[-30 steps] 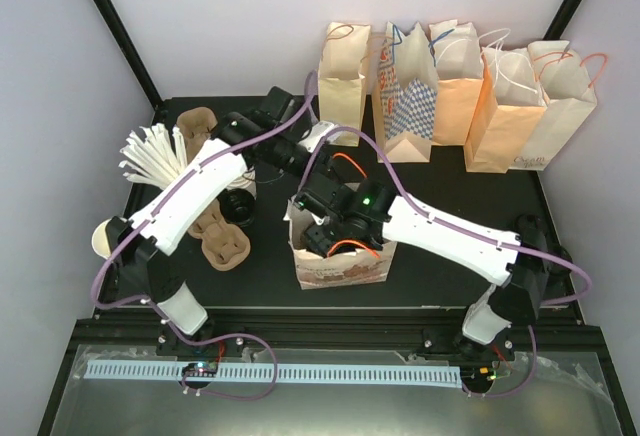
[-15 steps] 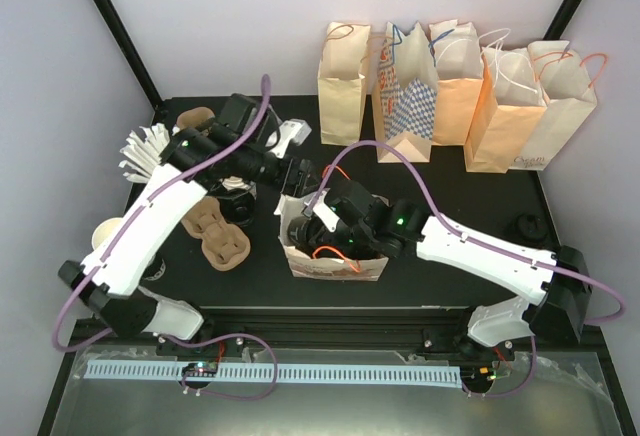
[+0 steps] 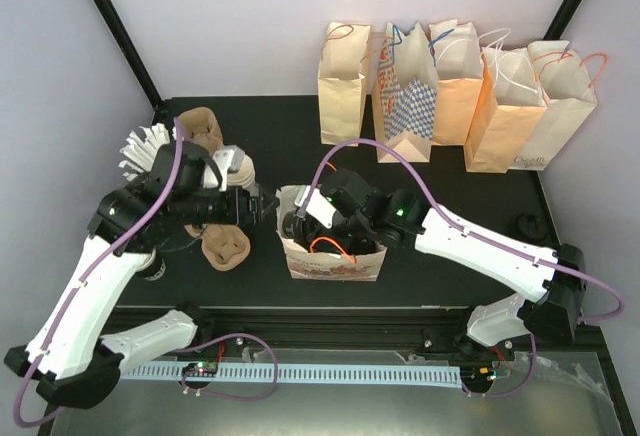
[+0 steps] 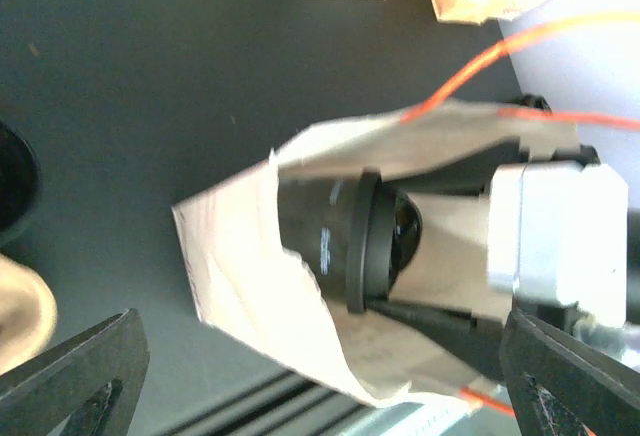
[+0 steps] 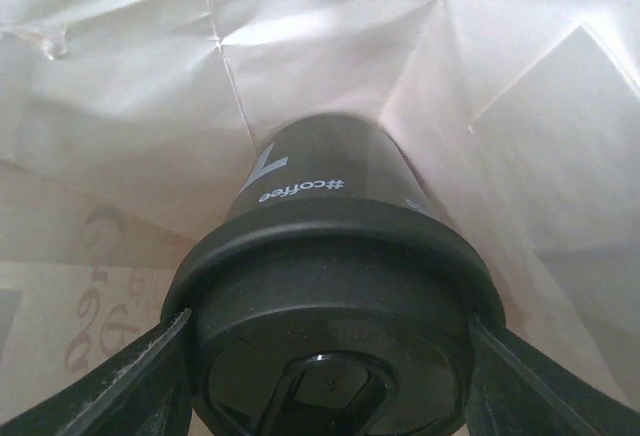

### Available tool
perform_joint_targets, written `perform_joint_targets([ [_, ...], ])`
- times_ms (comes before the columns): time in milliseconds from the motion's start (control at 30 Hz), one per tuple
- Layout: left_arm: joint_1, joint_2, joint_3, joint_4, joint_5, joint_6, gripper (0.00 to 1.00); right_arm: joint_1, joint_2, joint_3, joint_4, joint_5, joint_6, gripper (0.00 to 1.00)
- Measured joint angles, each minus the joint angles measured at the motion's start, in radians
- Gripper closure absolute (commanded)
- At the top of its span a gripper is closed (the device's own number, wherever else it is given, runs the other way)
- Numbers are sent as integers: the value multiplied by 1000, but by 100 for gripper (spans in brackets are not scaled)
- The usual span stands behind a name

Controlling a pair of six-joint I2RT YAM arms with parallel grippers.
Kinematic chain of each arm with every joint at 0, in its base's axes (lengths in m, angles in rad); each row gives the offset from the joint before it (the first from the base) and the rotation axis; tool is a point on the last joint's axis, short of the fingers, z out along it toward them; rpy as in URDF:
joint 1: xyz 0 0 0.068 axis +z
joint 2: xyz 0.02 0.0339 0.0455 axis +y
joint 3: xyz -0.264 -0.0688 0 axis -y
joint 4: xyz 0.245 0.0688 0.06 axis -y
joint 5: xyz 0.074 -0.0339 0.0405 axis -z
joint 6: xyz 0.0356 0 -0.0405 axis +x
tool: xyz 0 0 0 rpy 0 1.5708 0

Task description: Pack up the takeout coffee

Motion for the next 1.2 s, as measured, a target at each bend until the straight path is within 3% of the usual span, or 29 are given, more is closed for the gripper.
perform_joint_targets([
  [200, 0, -80, -200, 13, 126, -101, 1, 0, 19, 41, -39, -28, -38, 59],
  [367, 0, -11, -224, 19, 148, -124, 7, 0, 32, 50, -55, -47, -53, 58],
  [500, -1, 49, -224, 23, 148, -135, 29, 0, 32, 50, -63, -48, -67, 58],
  [667, -5, 104, -222, 35, 138, -121, 68, 2, 32, 50, -99, -39, -74, 63],
  [800, -16, 156, -199, 35, 134, -92, 89, 19, 29, 50, -134, -20, -32, 63],
  [933, -33, 216, -135, 36, 125, -51, 98, 78, -10, 34, -134, 7, 59, 63],
  [1200, -101, 337, 24, 40, 153, 91, 98, 179, 3, 59, -146, 97, 250, 63],
])
